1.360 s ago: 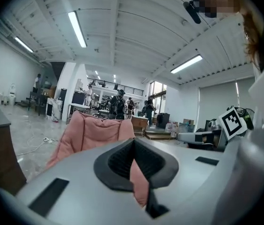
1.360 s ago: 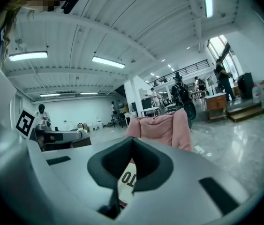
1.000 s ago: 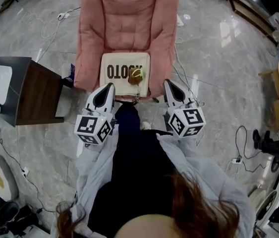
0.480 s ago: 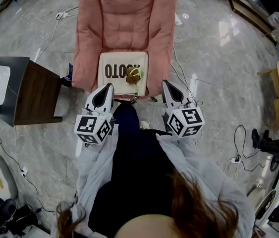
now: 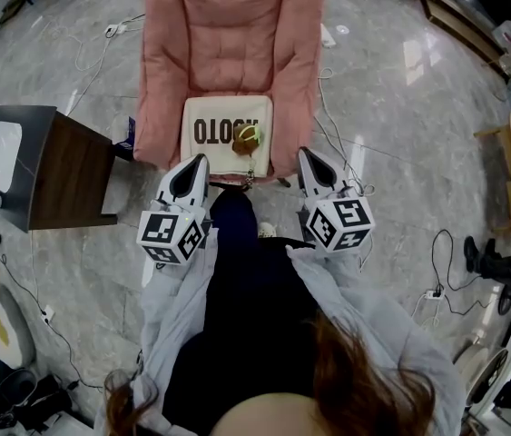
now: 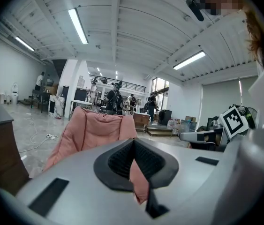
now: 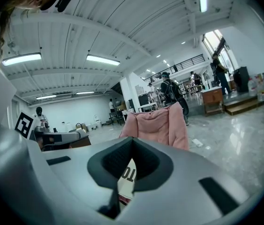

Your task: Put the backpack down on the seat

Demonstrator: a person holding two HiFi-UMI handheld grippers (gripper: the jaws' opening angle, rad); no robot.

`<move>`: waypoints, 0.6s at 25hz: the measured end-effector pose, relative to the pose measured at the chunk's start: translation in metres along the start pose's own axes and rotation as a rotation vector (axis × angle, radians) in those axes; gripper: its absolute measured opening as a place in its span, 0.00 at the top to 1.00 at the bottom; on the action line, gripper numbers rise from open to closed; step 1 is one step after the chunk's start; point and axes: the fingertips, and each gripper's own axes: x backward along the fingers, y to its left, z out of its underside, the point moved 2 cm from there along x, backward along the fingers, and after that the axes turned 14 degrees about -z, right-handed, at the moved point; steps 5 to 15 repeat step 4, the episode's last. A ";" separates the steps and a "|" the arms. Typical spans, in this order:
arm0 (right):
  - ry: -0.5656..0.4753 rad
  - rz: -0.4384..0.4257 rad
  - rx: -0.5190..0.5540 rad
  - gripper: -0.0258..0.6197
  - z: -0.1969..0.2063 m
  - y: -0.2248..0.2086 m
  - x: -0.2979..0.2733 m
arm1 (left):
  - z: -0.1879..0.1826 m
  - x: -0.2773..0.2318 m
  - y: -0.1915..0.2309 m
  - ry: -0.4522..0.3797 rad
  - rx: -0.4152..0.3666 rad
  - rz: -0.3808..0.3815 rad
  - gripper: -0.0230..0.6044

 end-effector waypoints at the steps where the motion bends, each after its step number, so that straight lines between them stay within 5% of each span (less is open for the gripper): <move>1: 0.001 0.000 -0.001 0.95 0.000 0.000 0.000 | 0.000 0.000 0.000 0.000 0.000 0.001 0.94; 15: 0.002 0.001 -0.007 0.95 0.001 -0.001 0.000 | 0.000 -0.002 -0.002 0.002 -0.003 0.004 0.94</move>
